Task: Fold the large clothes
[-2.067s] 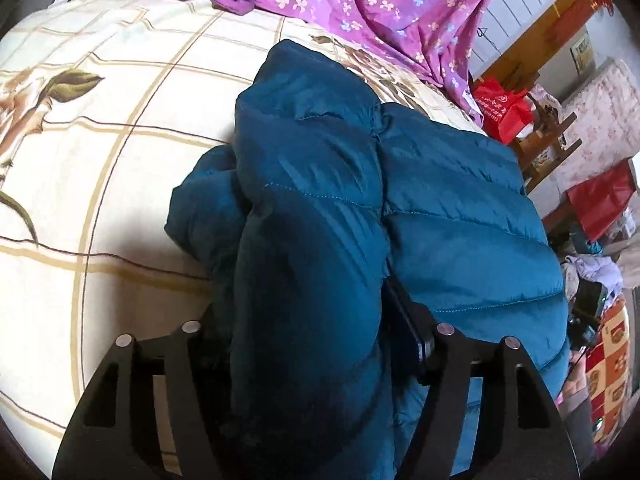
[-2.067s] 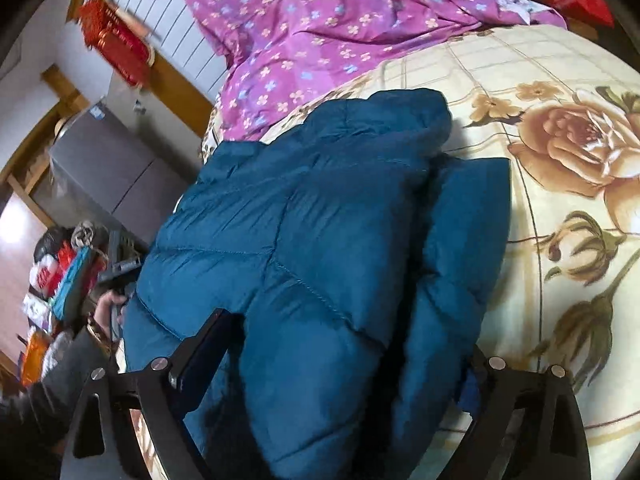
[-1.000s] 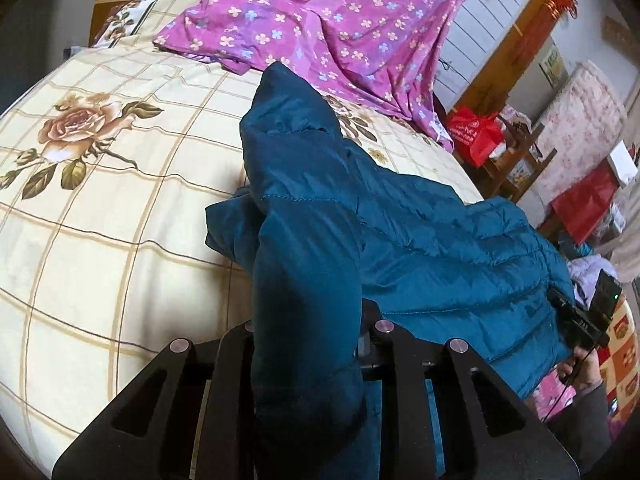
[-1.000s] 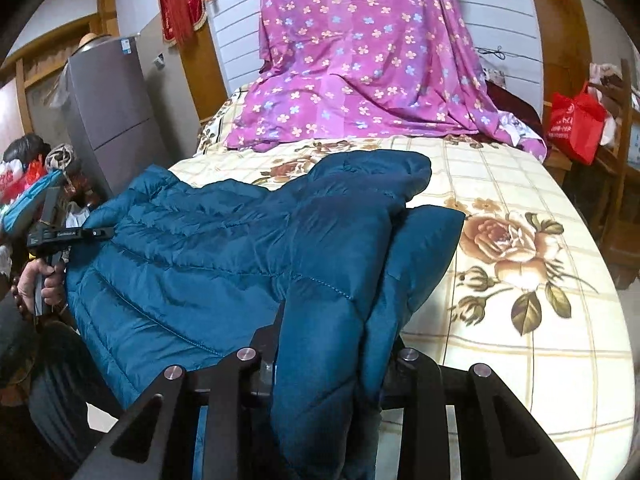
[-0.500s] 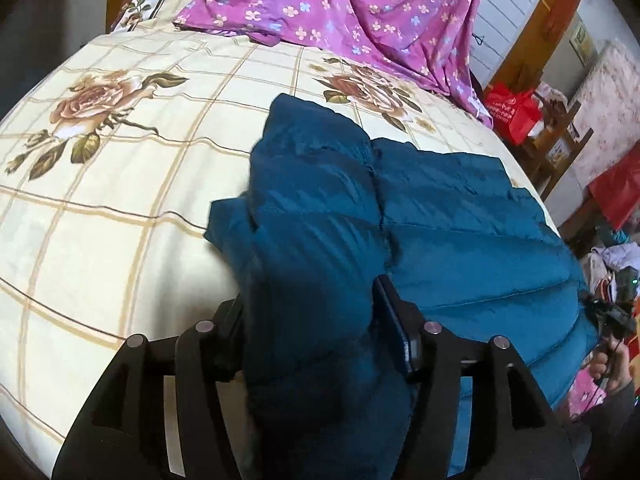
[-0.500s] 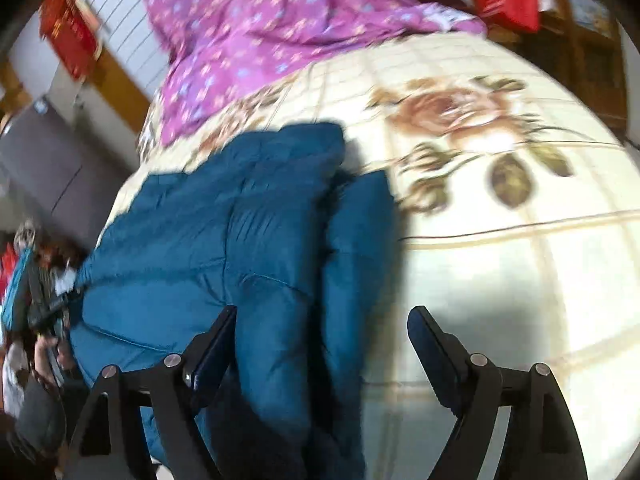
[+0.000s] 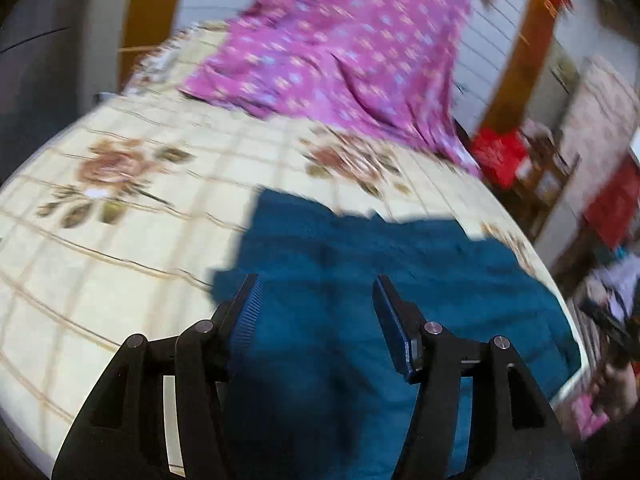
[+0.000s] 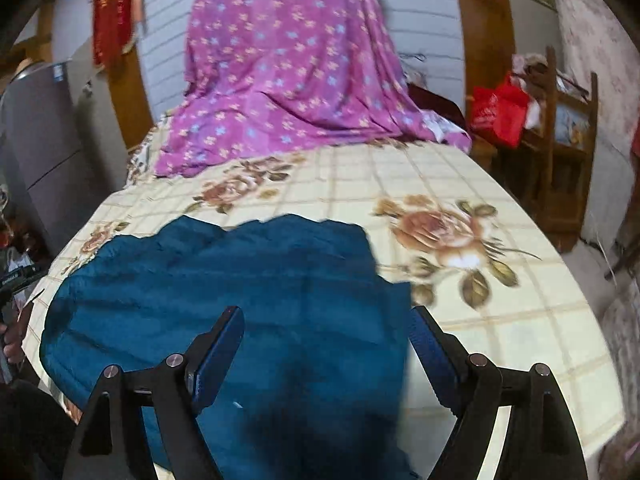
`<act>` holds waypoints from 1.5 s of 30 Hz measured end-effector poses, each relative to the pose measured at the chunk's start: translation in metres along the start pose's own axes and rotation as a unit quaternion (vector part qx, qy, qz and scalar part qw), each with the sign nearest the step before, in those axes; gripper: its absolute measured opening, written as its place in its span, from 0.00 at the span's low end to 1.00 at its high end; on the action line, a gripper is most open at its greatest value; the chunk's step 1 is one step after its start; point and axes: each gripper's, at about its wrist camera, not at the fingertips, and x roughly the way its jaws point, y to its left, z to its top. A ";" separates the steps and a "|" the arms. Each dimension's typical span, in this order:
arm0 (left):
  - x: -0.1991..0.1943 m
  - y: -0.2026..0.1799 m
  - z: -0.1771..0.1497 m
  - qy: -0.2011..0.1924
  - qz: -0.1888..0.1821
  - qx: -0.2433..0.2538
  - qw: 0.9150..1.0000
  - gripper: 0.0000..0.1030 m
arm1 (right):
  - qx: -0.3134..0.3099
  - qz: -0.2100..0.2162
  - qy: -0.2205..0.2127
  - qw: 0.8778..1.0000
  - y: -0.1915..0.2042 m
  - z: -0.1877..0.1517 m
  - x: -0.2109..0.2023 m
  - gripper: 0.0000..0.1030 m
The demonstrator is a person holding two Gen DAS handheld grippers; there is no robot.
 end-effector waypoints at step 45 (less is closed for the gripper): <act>0.071 0.008 -0.033 0.046 -0.002 -0.077 0.996 0.78 | 0.124 0.032 0.078 0.989 -0.030 -0.056 0.084 1.00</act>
